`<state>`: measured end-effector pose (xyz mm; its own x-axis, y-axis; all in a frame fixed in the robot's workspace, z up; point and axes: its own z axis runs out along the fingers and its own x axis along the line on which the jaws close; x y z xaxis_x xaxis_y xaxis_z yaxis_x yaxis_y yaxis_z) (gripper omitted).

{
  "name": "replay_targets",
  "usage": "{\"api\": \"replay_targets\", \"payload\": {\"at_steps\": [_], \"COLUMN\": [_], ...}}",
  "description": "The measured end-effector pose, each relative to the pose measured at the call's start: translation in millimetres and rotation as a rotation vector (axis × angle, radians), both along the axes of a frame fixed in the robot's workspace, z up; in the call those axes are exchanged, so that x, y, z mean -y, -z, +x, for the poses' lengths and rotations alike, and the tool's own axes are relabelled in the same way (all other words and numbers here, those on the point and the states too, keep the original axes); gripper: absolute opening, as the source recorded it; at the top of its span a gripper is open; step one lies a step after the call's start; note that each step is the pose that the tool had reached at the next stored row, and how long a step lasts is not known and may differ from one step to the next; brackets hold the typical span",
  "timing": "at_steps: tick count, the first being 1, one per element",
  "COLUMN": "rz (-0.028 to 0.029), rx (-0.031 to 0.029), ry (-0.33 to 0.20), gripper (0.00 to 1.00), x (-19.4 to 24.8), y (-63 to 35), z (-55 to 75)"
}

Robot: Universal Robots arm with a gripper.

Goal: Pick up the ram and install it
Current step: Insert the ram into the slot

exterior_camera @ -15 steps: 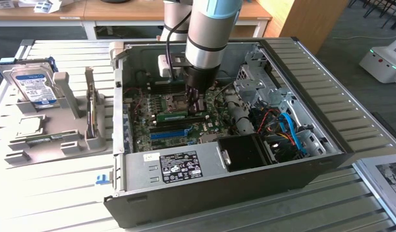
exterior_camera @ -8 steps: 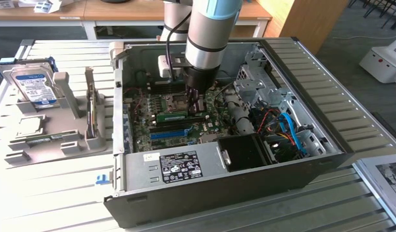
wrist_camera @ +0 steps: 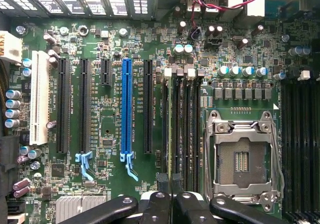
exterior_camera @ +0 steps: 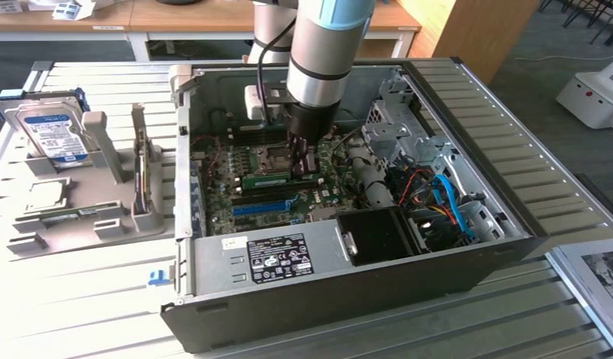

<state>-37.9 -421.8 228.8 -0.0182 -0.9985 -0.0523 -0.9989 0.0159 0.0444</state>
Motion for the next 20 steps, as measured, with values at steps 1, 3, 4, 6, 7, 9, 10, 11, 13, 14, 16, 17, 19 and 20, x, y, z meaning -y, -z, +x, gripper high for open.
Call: {"api": "replay_targets", "payload": {"at_steps": [1, 3, 4, 6, 7, 9, 10, 11, 13, 14, 16, 17, 19, 20], "rz": [0.0000, 0.0000, 0.0000, -0.0002, 0.0000, 0.0001, -0.0001, -0.0001, 0.0000, 0.0000, 0.0000, 0.0000, -0.0005, -0.0009], "rx": [0.0000, -0.0001, 0.0000, -0.0001, 0.0000, 0.0003, 0.0004, 0.0004, 0.0005, 0.0005, 0.0005, 0.0005, 0.0006, 0.0005], "ry": [0.000, 0.000, 0.000, 0.000, 0.000, 0.000, 0.000, 0.000, 0.000, 0.000, 0.000, 0.000, 0.000, 0.000], "gripper": [0.12, 0.12, 0.12, 0.12, 0.12, 0.12, 0.12, 0.12, 0.12, 0.12, 0.12, 0.12, 0.12, 0.12], "x": [0.0, 0.0, 0.0, 0.0, 0.0, 0.0, 0.0, 0.0, 0.0, 0.0, 0.0, -0.1, -0.1, 0.0], "y": [0.0, 0.0, 0.0, 0.1, 0.3, 0.8, 0.9, 1.1, 1.2, 1.2, 1.2, 1.1, 0.6, 0.2], "z": [0.0, 0.0, 0.0, 0.0, 0.0, -0.1, -0.1, -0.1, -0.1, -0.1, -0.1, -0.1, -0.1, -0.1]}}
